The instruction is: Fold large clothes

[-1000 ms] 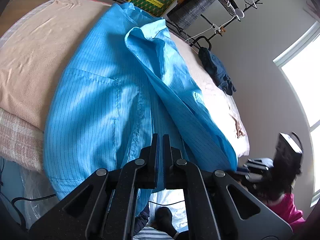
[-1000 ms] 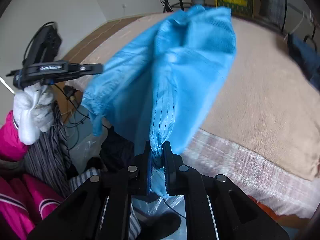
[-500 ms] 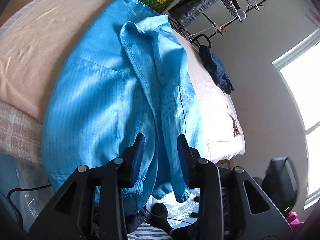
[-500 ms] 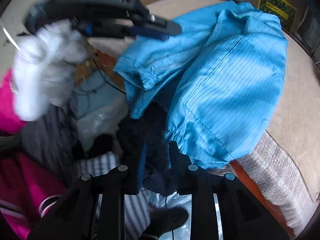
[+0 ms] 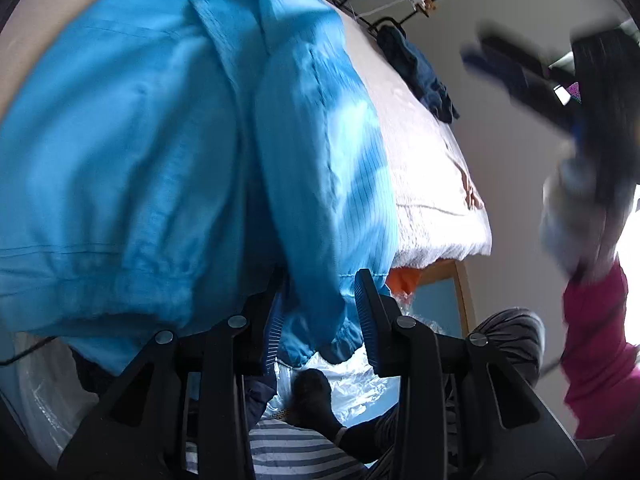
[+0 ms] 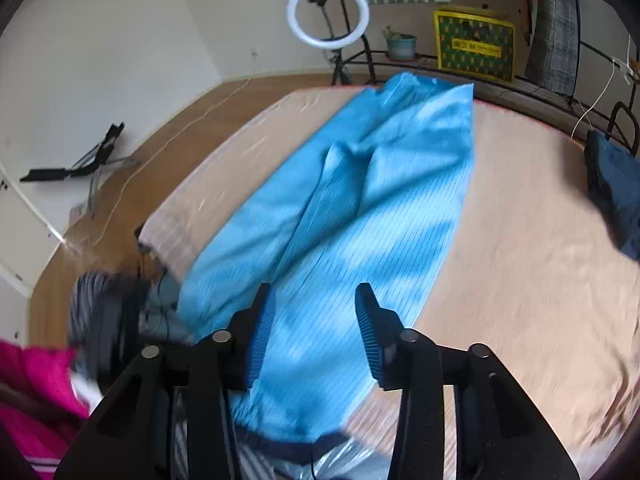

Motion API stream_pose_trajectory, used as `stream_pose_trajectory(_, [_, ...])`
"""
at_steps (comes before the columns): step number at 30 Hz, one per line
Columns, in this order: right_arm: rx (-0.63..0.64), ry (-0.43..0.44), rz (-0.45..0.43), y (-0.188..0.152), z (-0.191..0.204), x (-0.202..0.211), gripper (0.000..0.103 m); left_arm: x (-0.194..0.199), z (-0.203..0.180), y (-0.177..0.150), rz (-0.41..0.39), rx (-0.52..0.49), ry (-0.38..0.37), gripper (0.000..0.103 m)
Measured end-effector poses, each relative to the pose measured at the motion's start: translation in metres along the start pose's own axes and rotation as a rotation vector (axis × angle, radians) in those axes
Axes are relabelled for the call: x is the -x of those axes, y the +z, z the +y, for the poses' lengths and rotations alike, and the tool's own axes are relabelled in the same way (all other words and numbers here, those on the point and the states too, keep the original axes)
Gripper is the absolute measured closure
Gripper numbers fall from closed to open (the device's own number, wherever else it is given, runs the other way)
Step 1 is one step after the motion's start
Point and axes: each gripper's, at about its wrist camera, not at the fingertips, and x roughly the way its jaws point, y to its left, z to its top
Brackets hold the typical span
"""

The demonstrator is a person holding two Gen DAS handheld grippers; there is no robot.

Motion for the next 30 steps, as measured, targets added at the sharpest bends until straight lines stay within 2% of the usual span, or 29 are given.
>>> stream_pose_trajectory(1, [-0.002, -0.017, -0.005, 0.009, -0.004, -0.003, 0.058, -0.002, -0.002, 0.0, 0.0, -0.018, 0.017, 0.075])
stream_pose_trajectory(2, [-0.001, -0.035, -0.007, 0.021, -0.007, -0.005, 0.058, -0.005, -0.003, 0.0, 0.002, -0.036, 0.034, 0.099])
stream_pose_trajectory(7, [0.01, -0.08, 0.011, 0.075, -0.025, -0.041, 0.057, -0.005, -0.007, 0.0, -0.016, -0.072, 0.039, 0.101])
stream_pose_trajectory(11, [0.064, -0.143, 0.08, 0.108, -0.03, -0.092, 0.057, -0.001, -0.006, -0.003, -0.021, -0.086, 0.028, 0.102])
stream_pose_trajectory(14, [0.113, -0.2, 0.138, 0.122, -0.028, -0.132, 0.057, 0.001, -0.005, -0.003, -0.02, -0.091, 0.016, 0.102])
stream_pose_trajectory(19, [0.165, -0.284, 0.18, 0.138, -0.027, -0.181, 0.058, 0.005, -0.001, -0.001, -0.018, -0.094, -0.003, 0.102])
stream_pose_trajectory(20, [0.175, -0.312, 0.196, 0.14, -0.029, -0.192, 0.062, 0.006, 0.0, -0.001, -0.017, -0.095, -0.007, 0.103])
stream_pose_trajectory(21, [0.186, -0.326, 0.209, 0.14, -0.03, -0.199, 0.085, 0.007, -0.001, -0.001, -0.016, -0.097, -0.011, 0.103])
stream_pose_trajectory(22, [0.196, -0.332, 0.232, 0.14, -0.031, -0.206, 0.103, 0.009, -0.001, -0.001, -0.016, -0.104, -0.015, 0.103])
stream_pose_trajectory(24, [0.195, -0.354, 0.24, 0.139, -0.033, -0.208, 0.103, 0.013, -0.001, -0.002, -0.015, -0.109, -0.026, 0.103])
stream_pose_trajectory(28, [0.16, -0.353, 0.162, 0.151, -0.037, -0.183, 0.103, 0.024, -0.001, -0.006, -0.016, -0.122, -0.037, 0.103])
stream_pose_trajectory(30, [0.112, -0.313, 0.112, 0.163, -0.039, -0.169, 0.103, 0.033, 0.0, -0.006, -0.031, -0.119, -0.03, 0.103])
